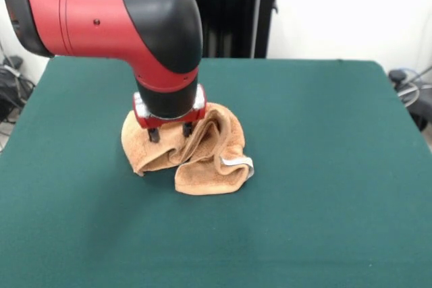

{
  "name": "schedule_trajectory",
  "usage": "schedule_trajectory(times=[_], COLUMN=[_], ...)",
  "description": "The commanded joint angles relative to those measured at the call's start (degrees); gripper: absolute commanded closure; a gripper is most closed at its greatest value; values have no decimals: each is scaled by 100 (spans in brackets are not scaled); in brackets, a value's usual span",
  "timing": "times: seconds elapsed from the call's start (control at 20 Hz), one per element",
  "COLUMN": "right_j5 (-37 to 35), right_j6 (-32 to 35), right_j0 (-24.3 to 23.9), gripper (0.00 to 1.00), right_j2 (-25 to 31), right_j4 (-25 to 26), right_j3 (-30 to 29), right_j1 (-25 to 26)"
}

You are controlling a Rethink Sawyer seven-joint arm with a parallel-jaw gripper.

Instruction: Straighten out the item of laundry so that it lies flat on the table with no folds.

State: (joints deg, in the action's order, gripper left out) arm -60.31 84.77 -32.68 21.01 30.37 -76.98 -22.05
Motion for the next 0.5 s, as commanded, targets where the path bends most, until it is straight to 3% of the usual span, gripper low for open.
schedule_trajectory(times=[0.05,0.5], right_j5=[719,607], right_j6=[-644,-579], right_j0=[80,58], gripper=[0,0], right_j2=[199,174], right_j4=[488,521], right_j3=[96,199], right_j1=[208,330])
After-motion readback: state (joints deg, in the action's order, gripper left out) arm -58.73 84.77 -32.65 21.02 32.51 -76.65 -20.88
